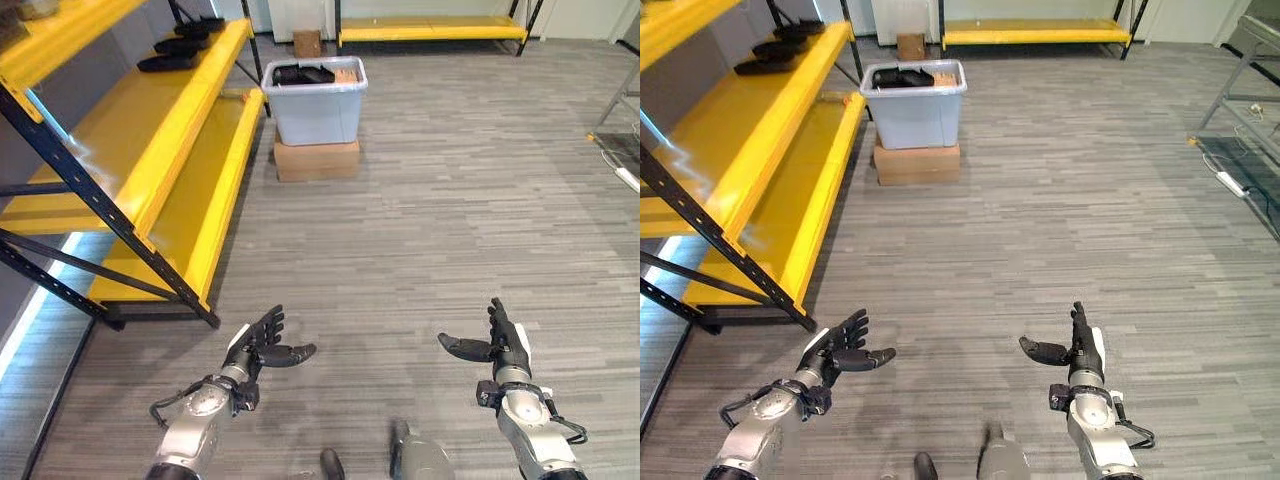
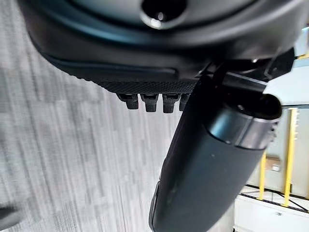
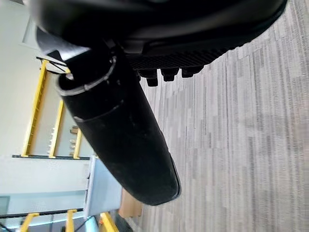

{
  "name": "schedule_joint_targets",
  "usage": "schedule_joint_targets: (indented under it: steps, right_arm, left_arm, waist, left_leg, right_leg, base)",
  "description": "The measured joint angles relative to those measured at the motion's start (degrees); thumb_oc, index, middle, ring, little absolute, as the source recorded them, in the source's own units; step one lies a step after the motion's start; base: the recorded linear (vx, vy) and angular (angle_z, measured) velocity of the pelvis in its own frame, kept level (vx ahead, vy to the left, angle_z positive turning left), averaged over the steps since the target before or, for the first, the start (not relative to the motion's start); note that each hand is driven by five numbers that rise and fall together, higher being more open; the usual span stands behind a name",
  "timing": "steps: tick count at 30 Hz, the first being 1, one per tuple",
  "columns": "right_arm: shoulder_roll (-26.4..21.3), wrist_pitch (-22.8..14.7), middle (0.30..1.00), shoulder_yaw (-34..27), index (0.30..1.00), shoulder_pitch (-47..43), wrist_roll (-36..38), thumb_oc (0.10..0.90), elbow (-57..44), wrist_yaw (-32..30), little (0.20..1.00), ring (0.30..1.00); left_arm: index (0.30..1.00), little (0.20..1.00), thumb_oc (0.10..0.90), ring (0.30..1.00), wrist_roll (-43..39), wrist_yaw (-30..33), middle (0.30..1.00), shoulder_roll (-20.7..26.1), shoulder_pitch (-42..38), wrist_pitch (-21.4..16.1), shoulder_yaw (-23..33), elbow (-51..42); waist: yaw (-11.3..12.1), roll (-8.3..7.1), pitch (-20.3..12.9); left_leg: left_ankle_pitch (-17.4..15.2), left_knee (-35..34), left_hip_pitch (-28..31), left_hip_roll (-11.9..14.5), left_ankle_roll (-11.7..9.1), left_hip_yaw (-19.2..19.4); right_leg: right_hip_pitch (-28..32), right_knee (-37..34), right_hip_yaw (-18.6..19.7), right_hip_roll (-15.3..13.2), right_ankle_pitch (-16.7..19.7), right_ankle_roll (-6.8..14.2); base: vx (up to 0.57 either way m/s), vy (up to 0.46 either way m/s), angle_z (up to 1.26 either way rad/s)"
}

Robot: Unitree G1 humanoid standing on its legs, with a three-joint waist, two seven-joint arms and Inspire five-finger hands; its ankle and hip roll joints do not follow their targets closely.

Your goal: Move parts from the plastic box to the shelf.

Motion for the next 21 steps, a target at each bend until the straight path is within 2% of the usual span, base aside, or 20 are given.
schedule_joint_targets:
  steps: [2,4,5,6,7,8,9,10,11,14,15,18,20,21]
  right_arm:
    - [0.8,0.0,1.0,-0.4,1.0,0.7,-0.1,0.9,0.0,-0.3,1.0,1.0]
    - [1.3,-0.1,1.0,-0.4,1.0,1.4,-0.4,0.9,0.0,-0.7,1.0,1.0]
    - [1.3,-0.1,1.0,-0.4,1.0,1.7,-0.9,0.9,0.0,-0.9,1.0,1.0]
    - [1.6,-0.1,1.0,-0.4,1.0,2.0,-1.2,0.9,-0.1,-3.0,1.0,1.0]
    - [1.7,0.0,1.0,-0.4,1.0,2.1,-1.2,0.9,-0.1,-4.2,1.0,1.0]
    - [1.6,0.0,1.0,-0.5,1.0,2.0,-1.7,0.9,-0.1,-5.6,1.0,1.0]
    - [1.5,0.1,1.0,-0.5,1.0,1.6,-2.3,0.9,-0.1,-6.6,1.0,1.0]
    - [1.2,0.2,1.0,-0.4,1.0,0.4,-2.4,0.9,-0.2,-8.0,1.0,1.0]
    - [0.8,0.2,1.0,-0.4,1.0,-1.5,-2.4,0.9,-0.2,-8.9,1.0,1.0]
    - [-2.1,0.1,1.0,-0.5,1.0,-6.9,-2.4,0.9,-0.3,-9.6,1.0,1.0]
    - [-3.6,0.0,1.0,-0.5,1.0,-8.3,-2.5,0.9,-0.6,-9.6,1.0,1.0]
    - [-5.1,-0.5,1.0,-1.7,1.0,-9.3,-2.7,0.9,-1.9,-9.4,1.0,1.0]
    - [-5.2,-0.6,1.0,-1.7,1.0,-9.3,-2.7,0.9,-2.1,-9.1,1.0,1.0]
    - [-5.2,-0.6,1.0,-1.8,1.0,-9.1,-2.6,0.9,-2.0,-8.3,1.0,1.0]
  left_arm:
    - [1.0,1.0,0.9,1.0,0.1,-0.6,1.0,-0.1,0.3,0.0,-1.5,0.8]
    - [1.0,1.0,0.9,1.0,0.4,-0.9,1.0,-0.1,1.3,-0.1,-2.8,0.8]
    - [1.0,1.0,0.9,1.0,0.5,-1.1,1.0,-0.1,1.9,-0.4,-3.2,0.8]
    - [1.0,1.0,0.9,1.0,0.6,-1.5,1.0,-0.2,2.9,-0.9,-3.8,0.7]
    - [1.0,1.0,0.9,1.0,0.6,-1.5,1.0,0.0,3.3,-0.9,-4.2,0.3]
    - [1.0,1.0,0.9,1.0,0.5,-1.3,1.0,0.0,4.1,-1.2,-4.4,-0.3]
    - [1.0,1.0,0.9,1.0,0.5,-1.2,1.0,0.1,4.4,-1.2,-4.7,-0.7]
    - [1.0,1.0,0.9,1.0,0.5,-0.3,1.0,0.2,4.5,-1.3,-5.5,-1.1]
    - [1.0,1.0,0.9,1.0,0.3,0.8,1.0,0.4,3.8,-1.4,-6.0,-1.7]
    - [1.0,1.0,0.9,1.0,-0.1,2.8,1.0,0.0,-3.3,-1.8,-6.6,-2.1]
    - [1.0,1.0,0.9,1.0,-0.2,3.5,1.0,-0.1,-6.4,-2.8,-7.0,-2.1]
    - [1.0,1.0,0.9,1.0,-2.0,3.9,1.0,-0.8,-11.2,-5.1,-7.5,-2.5]
    - [1.0,1.0,0.9,1.0,-2.2,4.5,1.0,-1.3,-11.4,-5.2,-7.4,-3.1]
    - [1.0,1.0,0.9,1.0,-2.2,4.9,1.0,-2.1,-11.3,-5.2,-7.4,-3.4]
  waist:
    - [-0.9,-0.46,0.3]
    - [-1.5,-0.77,0.3]
    - [-1.4,-0.87,0.3]
    - [-2.0,-1.08,0.1]
    - [-2.0,-1.37,-0.1]
    - [-1.7,-1.44,-0.4]
    - [-1.7,-0.89,-0.5]
    - [-1.5,0.5,-0.6]
    - [-1.5,1.27,-0.5]
    - [-2.1,1.61,-0.1]
    - [-3.1,1.74,1.1]
    - [-5.1,2.8,2.2]
    - [-5.7,3.37,2.3]
    - [-6.1,4.2,2.4]
  left_leg:
    - [-0.5,0.3,0.9,-0.3,0.2,-2.4]
    - [-0.9,-0.4,2.6,-0.3,-0.4,-4.5]
    - [-1.2,-0.8,3.6,-0.3,-0.8,-5.4]
    - [-2.1,-0.2,3.9,-0.1,-2.2,-8.1]
    - [-2.1,-0.5,4.5,-0.1,-2.3,-8.9]
    - [-2.6,-0.7,5.0,0.2,-3.6,-9.7]
    - [-2.8,-0.6,5.0,1.0,-4.2,-10.1]
    - [-3.0,-0.3,4.5,2.7,-4.7,-10.0]
    - [-3.5,0.8,2.8,4.1,-5.3,-9.2]
    - [-4.0,2.9,-2.0,6.0,-5.6,-8.2]
    - [-3.8,3.2,-2.0,6.5,-6.2,-7.7]
    - [-3.9,4.3,-1.6,7.2,-6.9,-6.9]
    - [-4.0,4.5,-1.4,7.4,-7.0,-6.9]
    - [-4.2,4.5,-1.3,7.6,-7.4,-6.9]
  right_leg:
    - [0.3,-5.4,2.0,-0.3,1.9,0.1]
    - [0.4,-5.4,4.0,-0.3,3.1,-0.2]
    - [0.6,-4.7,4.6,-0.3,3.3,-0.4]
    - [1.1,-0.8,7.0,0.3,3.4,-0.9]
    - [1.2,1.2,6.9,0.4,3.3,-1.0]
    - [1.3,2.2,6.9,1.0,6.0,-3.0]
    - [1.3,2.5,6.6,1.7,6.9,-3.9]
    - [1.0,2.9,6.2,3.5,6.5,-5.3]
    - [-0.6,3.9,5.5,4.5,6.6,-6.4]
    - [-5.1,6.3,4.1,5.7,5.7,-9.2]
    - [-5.4,8.1,3.1,5.7,4.4,-10.1]
    - [-5.7,12.2,1.4,5.4,-0.3,-9.8]
    - [-5.7,13.2,1.2,5.4,-1.4,-9.8]
    - [-6.3,14.3,1.0,5.5,-2.7,-10.0]
  base:
    - [0.3,-0.168,0.57]
    - [0.38,-0.23,0.63]
    - [0.44,-0.294,0.76]
    - [0.33,-0.253,0.78]
    - [0.27,-0.249,0.82]
    - [0.13,-0.184,0.46]
    - [0.1,-0.22,0.26]
    - [0.04,-0.193,0.0]
    - [0.05,-0.204,-0.07]
    - [0.12,-0.153,0.1]
    - [0.21,-0.131,0.29]
    - [0.21,-0.178,0.29]
    - [0.15,-0.131,0.12]
    - [0.13,-0.118,0.03]
